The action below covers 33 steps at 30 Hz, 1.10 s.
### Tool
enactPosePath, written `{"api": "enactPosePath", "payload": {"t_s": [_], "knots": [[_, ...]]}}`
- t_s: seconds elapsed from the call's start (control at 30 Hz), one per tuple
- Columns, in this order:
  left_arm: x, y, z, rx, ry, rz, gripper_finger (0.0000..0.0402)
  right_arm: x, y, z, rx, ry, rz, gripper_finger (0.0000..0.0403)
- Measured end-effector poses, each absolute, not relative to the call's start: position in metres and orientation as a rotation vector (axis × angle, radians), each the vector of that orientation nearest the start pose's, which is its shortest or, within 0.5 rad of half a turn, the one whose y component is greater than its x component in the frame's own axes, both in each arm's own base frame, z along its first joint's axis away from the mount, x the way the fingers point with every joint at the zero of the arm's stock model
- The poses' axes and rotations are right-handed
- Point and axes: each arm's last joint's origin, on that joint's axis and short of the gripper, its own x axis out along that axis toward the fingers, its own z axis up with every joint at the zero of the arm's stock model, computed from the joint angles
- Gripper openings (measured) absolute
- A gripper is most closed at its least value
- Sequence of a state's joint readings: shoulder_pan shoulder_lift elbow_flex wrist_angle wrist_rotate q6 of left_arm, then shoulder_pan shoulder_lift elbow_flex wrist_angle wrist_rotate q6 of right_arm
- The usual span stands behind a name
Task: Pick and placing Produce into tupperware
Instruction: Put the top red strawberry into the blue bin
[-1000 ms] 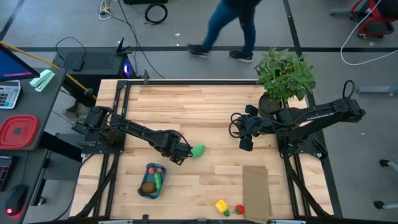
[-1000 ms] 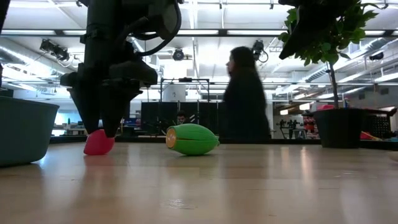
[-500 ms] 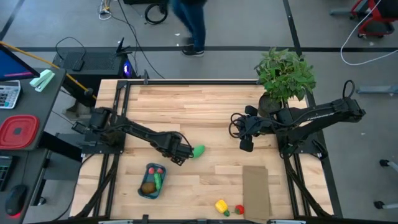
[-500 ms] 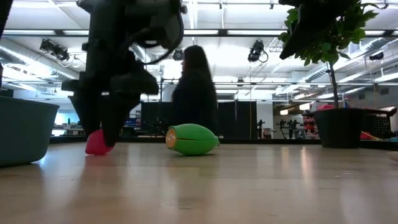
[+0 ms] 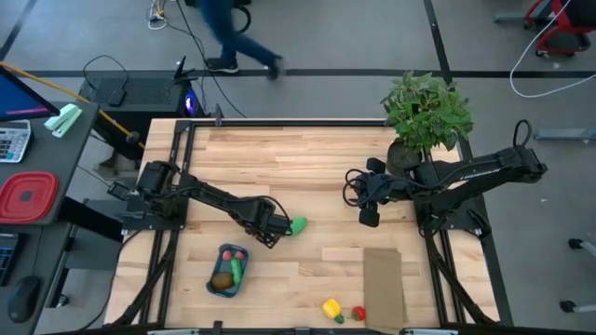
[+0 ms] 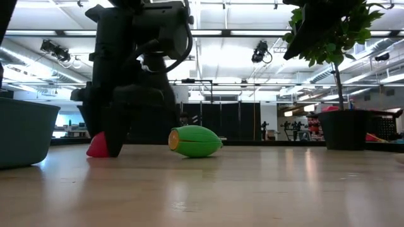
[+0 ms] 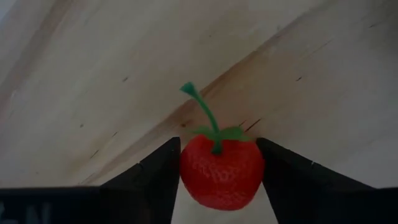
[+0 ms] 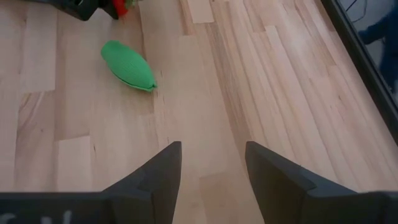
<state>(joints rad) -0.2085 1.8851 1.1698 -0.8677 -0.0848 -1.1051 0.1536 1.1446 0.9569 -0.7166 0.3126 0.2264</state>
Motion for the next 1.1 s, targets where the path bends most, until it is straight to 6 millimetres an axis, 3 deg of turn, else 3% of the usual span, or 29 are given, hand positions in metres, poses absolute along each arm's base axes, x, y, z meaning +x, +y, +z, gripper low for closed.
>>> {"api": "enactPosePath", "payload": {"t_s": [0.33, 0.67, 0.9, 1.1], "knots": [[0.317, -0.066, 0.146, -0.631, 1.451, 0.702, 0.0192, 0.22, 0.025, 0.282, 0.001, 0.857, -0.246, 0.0187], [0.329, -0.072, 0.191, -0.579, 1.521, 0.612, 0.0193, 0.221, 0.025, 0.282, 0.007, 0.855, -0.248, 0.0187], [0.327, -0.102, 0.234, -0.539, 1.567, 0.567, 0.0193, 0.22, 0.025, 0.282, 0.007, 0.856, -0.248, 0.0187], [0.306, -0.141, 0.241, -0.53, 1.605, 0.633, 0.0197, 0.22, 0.025, 0.282, 0.011, 0.855, -0.25, 0.0187]]}}
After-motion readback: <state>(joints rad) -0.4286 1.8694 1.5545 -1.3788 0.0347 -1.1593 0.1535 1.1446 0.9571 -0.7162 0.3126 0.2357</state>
